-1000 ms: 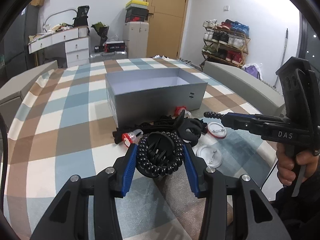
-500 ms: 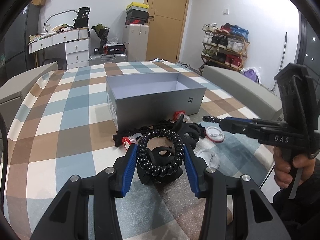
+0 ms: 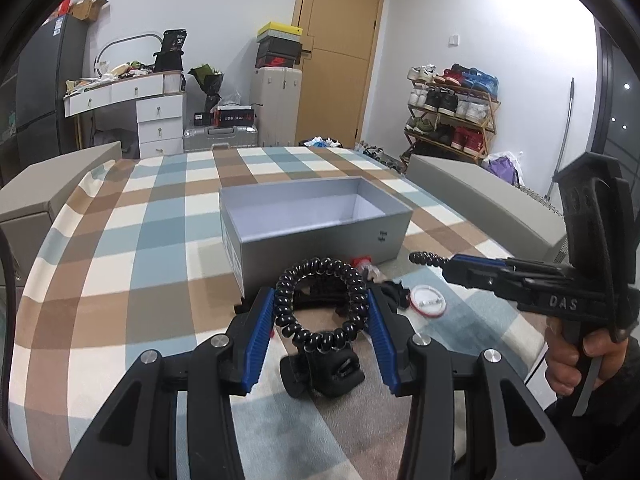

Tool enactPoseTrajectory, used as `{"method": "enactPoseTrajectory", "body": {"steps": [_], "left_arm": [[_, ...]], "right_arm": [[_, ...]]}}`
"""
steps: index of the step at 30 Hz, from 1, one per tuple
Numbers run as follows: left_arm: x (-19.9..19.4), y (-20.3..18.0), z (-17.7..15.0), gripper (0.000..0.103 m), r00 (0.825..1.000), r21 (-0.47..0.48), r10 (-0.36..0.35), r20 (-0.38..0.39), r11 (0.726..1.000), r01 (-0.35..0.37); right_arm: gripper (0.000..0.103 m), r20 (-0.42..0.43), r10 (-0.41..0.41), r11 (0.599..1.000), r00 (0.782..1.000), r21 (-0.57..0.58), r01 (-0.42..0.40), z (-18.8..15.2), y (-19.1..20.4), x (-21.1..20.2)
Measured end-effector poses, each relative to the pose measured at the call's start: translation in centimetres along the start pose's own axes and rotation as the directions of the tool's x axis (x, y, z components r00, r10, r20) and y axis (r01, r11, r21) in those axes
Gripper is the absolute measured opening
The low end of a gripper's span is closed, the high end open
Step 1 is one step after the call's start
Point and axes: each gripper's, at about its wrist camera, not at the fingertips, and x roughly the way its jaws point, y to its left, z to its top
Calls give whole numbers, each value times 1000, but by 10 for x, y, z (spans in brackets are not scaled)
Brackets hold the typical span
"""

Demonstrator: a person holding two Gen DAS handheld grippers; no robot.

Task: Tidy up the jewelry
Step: 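Carry the coil bracelet into the grey box and open the left tool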

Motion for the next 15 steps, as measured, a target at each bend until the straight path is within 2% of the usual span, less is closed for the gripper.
{"method": "enactPoseTrajectory", "body": {"steps": [15], "left_arm": [[28, 16, 36, 40, 997, -15, 70, 45, 997, -69]], "right_arm": [[31, 61, 24, 1000, 998, 3, -24, 40, 5, 12]]}}
